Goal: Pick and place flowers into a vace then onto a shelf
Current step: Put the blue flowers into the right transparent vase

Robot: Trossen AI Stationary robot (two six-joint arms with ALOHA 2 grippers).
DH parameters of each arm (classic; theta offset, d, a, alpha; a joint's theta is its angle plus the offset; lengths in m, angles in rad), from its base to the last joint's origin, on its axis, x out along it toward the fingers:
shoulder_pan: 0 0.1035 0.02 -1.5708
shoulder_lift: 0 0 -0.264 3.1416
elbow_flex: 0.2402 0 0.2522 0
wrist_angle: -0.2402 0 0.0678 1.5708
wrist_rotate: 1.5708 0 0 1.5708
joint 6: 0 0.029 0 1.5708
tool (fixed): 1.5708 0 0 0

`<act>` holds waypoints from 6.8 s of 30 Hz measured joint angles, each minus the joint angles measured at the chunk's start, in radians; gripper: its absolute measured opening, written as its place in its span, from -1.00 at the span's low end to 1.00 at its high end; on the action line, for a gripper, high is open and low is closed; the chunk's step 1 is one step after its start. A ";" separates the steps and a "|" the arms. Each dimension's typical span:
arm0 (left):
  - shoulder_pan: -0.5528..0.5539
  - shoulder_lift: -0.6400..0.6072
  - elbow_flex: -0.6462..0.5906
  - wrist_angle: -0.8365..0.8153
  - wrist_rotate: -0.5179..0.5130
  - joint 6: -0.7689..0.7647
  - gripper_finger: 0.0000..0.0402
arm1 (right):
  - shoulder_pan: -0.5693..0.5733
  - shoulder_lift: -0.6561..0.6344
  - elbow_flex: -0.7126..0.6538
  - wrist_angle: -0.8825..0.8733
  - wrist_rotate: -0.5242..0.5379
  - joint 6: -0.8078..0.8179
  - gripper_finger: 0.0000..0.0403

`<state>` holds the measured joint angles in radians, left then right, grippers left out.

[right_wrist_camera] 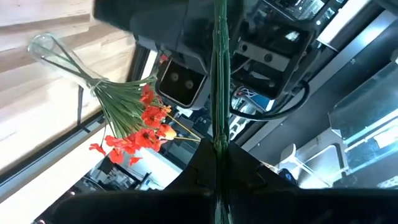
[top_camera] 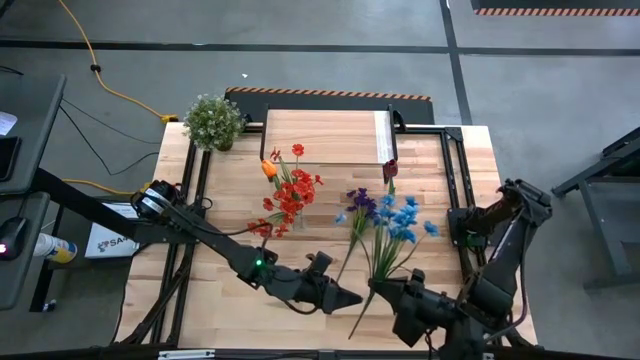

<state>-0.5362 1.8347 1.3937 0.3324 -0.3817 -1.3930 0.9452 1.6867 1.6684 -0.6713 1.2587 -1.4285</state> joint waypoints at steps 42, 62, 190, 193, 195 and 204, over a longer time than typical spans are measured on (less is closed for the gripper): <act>0.000 0.000 0.000 0.211 -0.003 0.077 -0.36 | -0.015 0.000 0.000 -0.110 -0.020 0.198 -0.98; 0.000 0.000 0.000 0.161 -0.016 0.079 -0.36 | -0.077 0.002 0.000 -0.081 -0.089 0.193 -0.98; 0.131 0.000 0.383 -0.085 -0.097 1.154 -0.78 | 0.115 -0.640 -0.040 -0.354 -0.262 1.955 -0.59; 0.148 0.000 0.383 -0.071 -0.071 1.162 -0.78 | 0.115 -0.642 -0.087 -0.308 -0.258 1.947 -0.59; 0.154 0.000 0.383 -0.058 -0.056 1.179 -0.78 | 0.114 -0.648 -0.126 -0.263 -0.255 1.943 -0.59; 0.163 0.000 0.383 -0.036 -0.017 1.236 -0.78 | 0.054 -0.676 -0.315 0.196 -0.373 1.732 -0.59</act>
<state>-0.3729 1.8343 1.7767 0.2965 -0.3990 -0.1574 0.9991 1.0106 1.3533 -0.4750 0.8854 0.3033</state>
